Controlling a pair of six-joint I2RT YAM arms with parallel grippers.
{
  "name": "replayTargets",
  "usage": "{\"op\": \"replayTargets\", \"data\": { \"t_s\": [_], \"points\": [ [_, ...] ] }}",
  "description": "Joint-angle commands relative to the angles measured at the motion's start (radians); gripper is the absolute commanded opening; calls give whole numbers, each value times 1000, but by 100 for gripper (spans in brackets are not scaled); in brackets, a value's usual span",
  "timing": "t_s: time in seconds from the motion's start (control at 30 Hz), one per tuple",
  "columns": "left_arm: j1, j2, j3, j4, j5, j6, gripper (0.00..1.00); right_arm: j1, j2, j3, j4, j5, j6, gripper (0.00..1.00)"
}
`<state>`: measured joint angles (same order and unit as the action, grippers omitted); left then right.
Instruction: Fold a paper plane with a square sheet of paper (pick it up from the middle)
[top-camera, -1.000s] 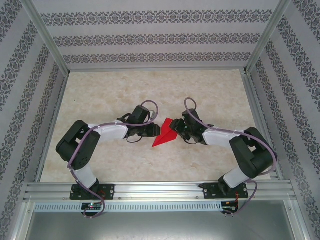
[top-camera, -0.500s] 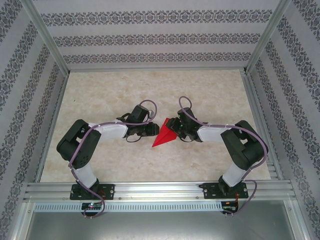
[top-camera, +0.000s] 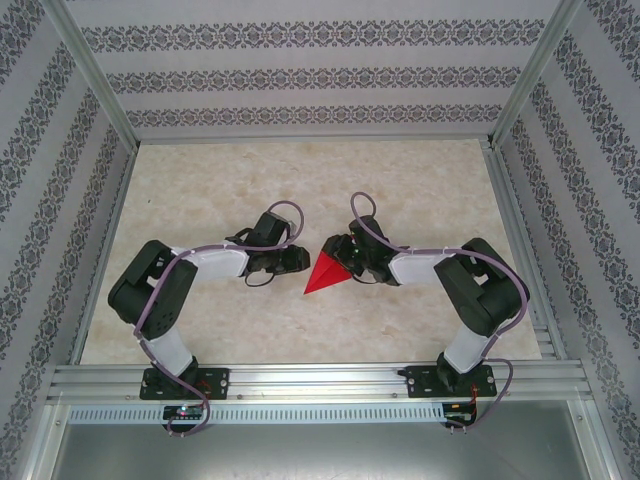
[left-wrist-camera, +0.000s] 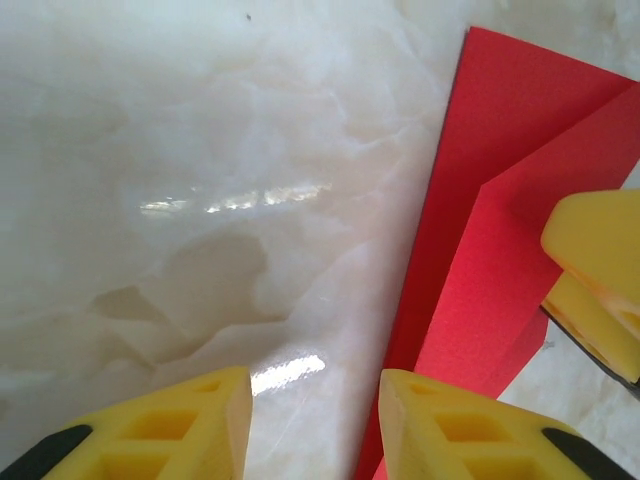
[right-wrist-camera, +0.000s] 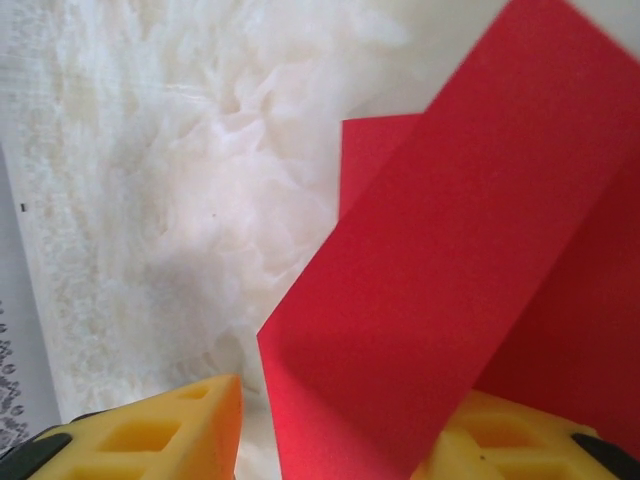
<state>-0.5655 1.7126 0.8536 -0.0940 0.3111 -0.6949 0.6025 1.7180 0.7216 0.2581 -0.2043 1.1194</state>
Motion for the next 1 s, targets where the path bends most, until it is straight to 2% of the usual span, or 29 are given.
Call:
{"op": "replayTargets", "data": {
  "t_s": [0.0, 0.1, 0.17, 0.33, 0.47, 0.67, 0.77, 0.87, 0.97],
  "points": [
    [20, -40, -18, 1, -9, -23, 41, 17, 6, -38, 114, 3, 43, 44],
    [33, -45, -23, -4, -2, -31, 45, 22, 9, -51, 140, 12, 53, 41],
    [44, -52, -26, -7, 2, -38, 48, 27, 9, -56, 138, 21, 51, 35],
    [69, -78, -36, -24, 0, -48, 55, 31, 12, -66, 168, 26, 55, 13],
    [93, -120, -37, -77, 6, -22, 61, 31, -41, -82, 217, 27, 39, 7],
    [116, -302, -65, -134, 13, 60, 89, 23, -187, -74, 211, -51, -70, 5],
    [125, -382, -59, -129, 93, 86, 100, 11, -269, -78, 201, -111, -97, 5],
    [134, -423, -53, -70, 240, 44, 100, -6, -339, -82, 214, -179, -105, 5],
    [149, -431, -68, 51, 389, -72, 100, -20, -400, -77, 231, -236, -100, 5]
  ]
}}
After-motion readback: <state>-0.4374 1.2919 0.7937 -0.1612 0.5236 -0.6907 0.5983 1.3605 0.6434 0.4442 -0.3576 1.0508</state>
